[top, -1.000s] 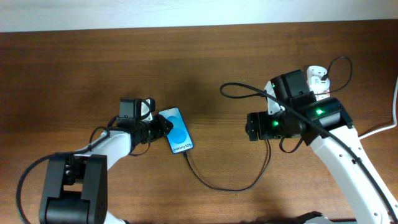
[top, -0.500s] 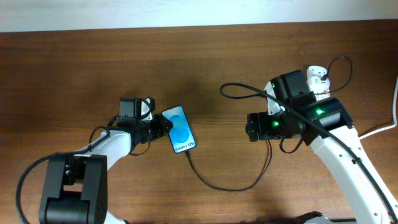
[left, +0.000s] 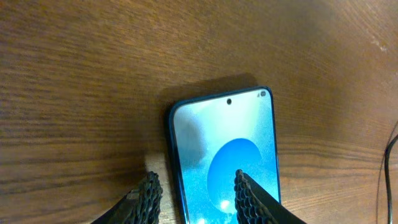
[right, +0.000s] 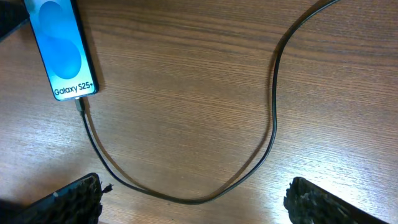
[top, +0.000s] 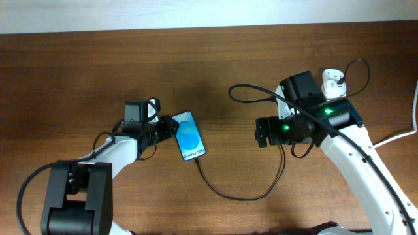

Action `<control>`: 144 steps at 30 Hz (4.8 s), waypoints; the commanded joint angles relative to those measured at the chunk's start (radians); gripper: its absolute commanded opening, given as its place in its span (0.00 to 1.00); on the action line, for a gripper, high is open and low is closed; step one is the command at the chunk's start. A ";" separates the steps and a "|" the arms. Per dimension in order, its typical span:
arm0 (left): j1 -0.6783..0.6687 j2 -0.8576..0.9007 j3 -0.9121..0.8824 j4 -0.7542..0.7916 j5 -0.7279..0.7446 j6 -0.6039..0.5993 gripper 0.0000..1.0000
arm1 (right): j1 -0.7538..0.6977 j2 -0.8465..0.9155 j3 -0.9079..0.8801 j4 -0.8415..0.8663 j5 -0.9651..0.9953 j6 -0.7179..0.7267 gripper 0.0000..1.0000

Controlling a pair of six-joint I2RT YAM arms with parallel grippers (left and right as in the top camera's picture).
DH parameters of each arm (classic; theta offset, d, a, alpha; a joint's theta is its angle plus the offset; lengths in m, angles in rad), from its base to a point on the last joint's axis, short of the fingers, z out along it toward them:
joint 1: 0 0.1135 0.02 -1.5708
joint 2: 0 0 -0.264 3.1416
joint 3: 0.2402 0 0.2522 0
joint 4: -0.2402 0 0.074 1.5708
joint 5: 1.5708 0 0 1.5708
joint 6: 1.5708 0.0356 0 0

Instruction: Plug charger to phone and switch on socket

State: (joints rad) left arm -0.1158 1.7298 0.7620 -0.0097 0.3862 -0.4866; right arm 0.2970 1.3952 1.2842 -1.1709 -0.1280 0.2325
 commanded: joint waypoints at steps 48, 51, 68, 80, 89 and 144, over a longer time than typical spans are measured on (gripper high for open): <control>-0.027 -1.322 -0.008 -1.088 -0.147 0.241 0.99 | -0.005 -0.670 -0.068 -0.254 0.637 0.790 0.30; -0.027 -1.322 -0.008 -1.088 -0.147 0.241 0.99 | -0.005 -0.670 -0.068 -0.261 0.644 0.763 0.30; -0.027 -1.322 -0.008 -1.088 -0.147 0.241 0.99 | -0.115 -0.151 -0.054 -0.062 0.827 0.801 0.04; -0.027 -1.322 -0.008 -1.088 -0.147 0.241 0.99 | -0.671 0.287 -0.054 0.494 0.086 0.224 0.04; -0.027 -1.322 -0.008 -1.088 -0.147 0.241 0.99 | -0.671 0.381 -0.054 0.757 0.079 0.224 0.04; -0.027 -1.322 -0.008 -1.088 -0.147 0.241 0.99 | -0.578 0.230 -0.057 0.515 0.088 0.136 0.04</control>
State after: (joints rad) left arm -0.1436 0.4141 0.7570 -1.0992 0.2485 -0.2466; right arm -0.2863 1.8172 1.2160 -0.6338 -0.0826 0.4232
